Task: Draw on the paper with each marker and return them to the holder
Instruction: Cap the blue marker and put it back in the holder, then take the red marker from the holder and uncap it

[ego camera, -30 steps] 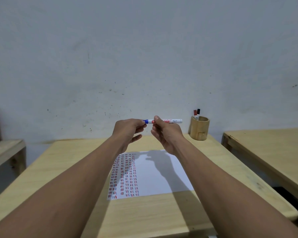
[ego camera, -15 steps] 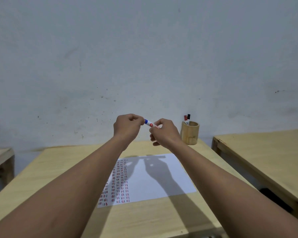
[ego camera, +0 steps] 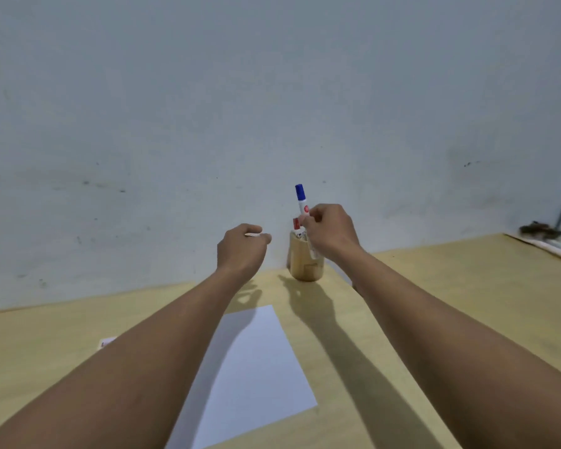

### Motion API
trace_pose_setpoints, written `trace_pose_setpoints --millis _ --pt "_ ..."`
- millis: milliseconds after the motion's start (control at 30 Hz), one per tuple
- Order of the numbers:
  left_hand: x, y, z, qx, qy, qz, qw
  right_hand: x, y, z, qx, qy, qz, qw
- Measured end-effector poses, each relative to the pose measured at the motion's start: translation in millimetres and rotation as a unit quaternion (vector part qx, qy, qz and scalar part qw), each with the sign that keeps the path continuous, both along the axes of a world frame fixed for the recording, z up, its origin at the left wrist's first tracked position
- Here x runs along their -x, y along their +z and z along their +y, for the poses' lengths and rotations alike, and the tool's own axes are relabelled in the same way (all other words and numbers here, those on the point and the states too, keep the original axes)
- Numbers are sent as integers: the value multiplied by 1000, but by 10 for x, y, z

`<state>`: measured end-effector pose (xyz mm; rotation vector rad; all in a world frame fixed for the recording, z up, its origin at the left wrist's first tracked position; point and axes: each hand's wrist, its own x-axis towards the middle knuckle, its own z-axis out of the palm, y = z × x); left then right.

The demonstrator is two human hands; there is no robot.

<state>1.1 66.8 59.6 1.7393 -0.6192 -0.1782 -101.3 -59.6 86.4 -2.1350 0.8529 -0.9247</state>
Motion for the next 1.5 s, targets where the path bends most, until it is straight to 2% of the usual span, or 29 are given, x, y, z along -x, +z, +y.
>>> trace_pose_setpoints --millis 267,467,667,833,1067,1200,1500 --pt "-43 -581 -801 -93 -69 -33 993 -227 -35 -627 38 -56 -47 997" --pt "-32 -795 -1061 -66 -85 -37 993 -323 -118 -886 44 -62 -67 995" --pt "-60 -861 -1173 -46 -80 -45 995 -452 -320 -1015 -9 -48 35 998" --pt "-87 -878 -1183 -36 -82 -31 995 -530 -433 -1040 -37 -46 80 995" --pt "-150 -924 -1205 -59 -69 -44 995 -530 -465 -909 43 -48 86 994" --pt "-190 -941 -1235 -77 -61 -55 994 -638 -471 -828 59 -44 131 989" --pt "-200 -931 -1250 -92 -58 -79 991 -642 -465 -788 93 -51 121 987"
